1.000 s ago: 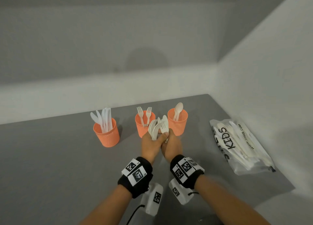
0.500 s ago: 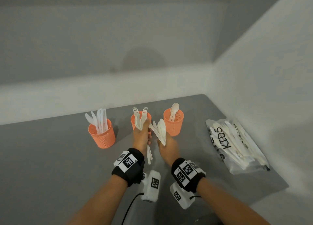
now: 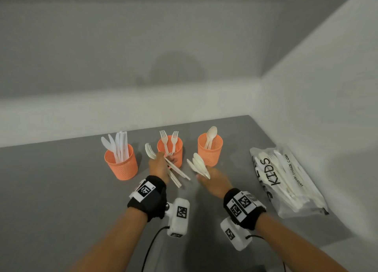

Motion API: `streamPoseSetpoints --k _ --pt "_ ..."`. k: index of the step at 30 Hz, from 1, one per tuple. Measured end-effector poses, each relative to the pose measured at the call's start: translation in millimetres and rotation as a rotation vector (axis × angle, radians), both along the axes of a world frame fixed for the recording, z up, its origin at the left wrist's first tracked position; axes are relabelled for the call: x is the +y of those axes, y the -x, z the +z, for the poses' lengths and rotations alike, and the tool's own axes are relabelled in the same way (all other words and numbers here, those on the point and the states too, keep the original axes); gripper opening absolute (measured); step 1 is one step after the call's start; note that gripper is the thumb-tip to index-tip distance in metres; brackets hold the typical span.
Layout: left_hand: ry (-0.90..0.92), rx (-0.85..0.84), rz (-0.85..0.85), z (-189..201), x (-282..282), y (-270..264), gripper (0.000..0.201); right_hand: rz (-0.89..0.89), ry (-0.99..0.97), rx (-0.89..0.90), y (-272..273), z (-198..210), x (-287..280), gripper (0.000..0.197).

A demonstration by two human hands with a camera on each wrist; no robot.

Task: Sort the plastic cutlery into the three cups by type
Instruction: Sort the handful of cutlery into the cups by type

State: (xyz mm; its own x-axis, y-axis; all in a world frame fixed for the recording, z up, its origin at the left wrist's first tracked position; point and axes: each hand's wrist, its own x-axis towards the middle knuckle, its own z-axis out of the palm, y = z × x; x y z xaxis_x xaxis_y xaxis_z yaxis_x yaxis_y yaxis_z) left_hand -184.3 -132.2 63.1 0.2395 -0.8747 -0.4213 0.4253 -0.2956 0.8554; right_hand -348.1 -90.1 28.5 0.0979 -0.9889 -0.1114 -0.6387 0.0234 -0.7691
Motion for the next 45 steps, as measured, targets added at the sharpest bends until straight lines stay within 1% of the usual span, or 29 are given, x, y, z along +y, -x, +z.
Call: streamPoseSetpoints --k 2,4,5,6,8,9,11,13,16,19,22,24,25,26,27,29,30,32,34,36,38,40,41,43,45 --pt "0.028 -0.036 0.008 4 -11 -9 0.027 -0.026 0.001 -0.019 12 10 -8 0.028" --pt "0.1 -0.155 0.02 10 -24 -17 0.033 -0.102 0.047 -0.115 19 24 -23 0.019" --pt "0.146 -0.193 0.042 14 -32 -20 0.033 -0.148 0.084 -0.17 23 32 -33 0.019" --pt "0.186 -0.202 0.07 19 -39 -23 0.034 -0.191 0.124 -0.251 27 40 -43 0.02" --pt "0.249 -0.211 0.108 33 -54 -26 0.037 -0.277 0.187 -0.448 35 53 -63 0.011" --pt "0.278 -0.202 0.124 40 -60 -27 0.04 -0.31 0.213 -0.512 39 58 -72 0.009" --pt "0.343 -0.165 0.157 51 -73 -25 0.043 -0.358 0.246 -0.607 42 66 -90 0.019" --pt "0.388 -0.181 0.16 55 -84 -22 0.042 -0.374 0.281 -0.695 42 70 -103 0.025" --pt "0.397 -0.291 0.113 46 -98 -17 0.043 -0.398 0.313 -0.729 34 63 -121 0.026" --pt "0.369 -0.382 0.054 27 -107 -15 0.047 -0.434 0.316 -0.752 26 48 -133 0.025" --pt "0.342 -0.458 -0.032 6 -113 -14 0.046 -0.501 0.265 -0.714 22 31 -144 0.024" --pt "0.327 -0.503 -0.11 -4 -114 -13 0.035 -0.519 0.19 -0.68 21 19 -147 0.012" --pt "0.33 -0.54 -0.148 -8 -114 -12 0.026 -0.516 0.17 -0.645 21 15 -146 0.012" --pt "0.334 -0.598 -0.18 -11 -114 -11 0.017 -0.509 0.165 -0.599 20 12 -146 0.019" --pt "0.334 -0.668 -0.199 -14 -113 -10 0.014 -0.504 0.174 -0.562 20 10 -144 0.027" --pt "0.346 -0.792 -0.203 -16 -113 -10 0.02 -0.511 0.204 -0.518 19 10 -142 0.04" --pt "0.36 -0.837 -0.198 -15 -113 -10 0.021 -0.521 0.221 -0.508 18 11 -141 0.042" --pt "0.381 -0.892 -0.201 -15 -113 -12 0.02 -0.51 0.266 -0.438 19 9 -140 0.038" --pt "0.384 -0.903 -0.216 -14 -113 -14 0.025 -0.445 0.333 -0.297 21 5 -139 0.032" --pt "0.398 -0.863 -0.207 -12 -110 -15 0.031 -0.386 0.391 -0.2 25 3 -137 0.028" --pt "0.441 -0.853 -0.179 -9 -104 -18 0.03 -0.365 0.462 -0.169 27 6 -132 0.027" --pt "0.533 -0.907 -0.213 -7 -95 -24 0.027 -0.352 0.529 -0.158 29 8 -126 0.034" --pt "0.593 -0.976 -0.275 -6 -89 -28 0.031 -0.344 0.552 -0.15 31 8 -122 0.038" --pt "0.693 -1.191 -0.462 -6 -77 -35 0.046 -0.325 0.598 -0.136 35 8 -112 0.044" --pt "0.7 -1.429 -0.659 -9 -66 -40 0.059 -0.314 0.603 -0.145 43 6 -101 0.035"
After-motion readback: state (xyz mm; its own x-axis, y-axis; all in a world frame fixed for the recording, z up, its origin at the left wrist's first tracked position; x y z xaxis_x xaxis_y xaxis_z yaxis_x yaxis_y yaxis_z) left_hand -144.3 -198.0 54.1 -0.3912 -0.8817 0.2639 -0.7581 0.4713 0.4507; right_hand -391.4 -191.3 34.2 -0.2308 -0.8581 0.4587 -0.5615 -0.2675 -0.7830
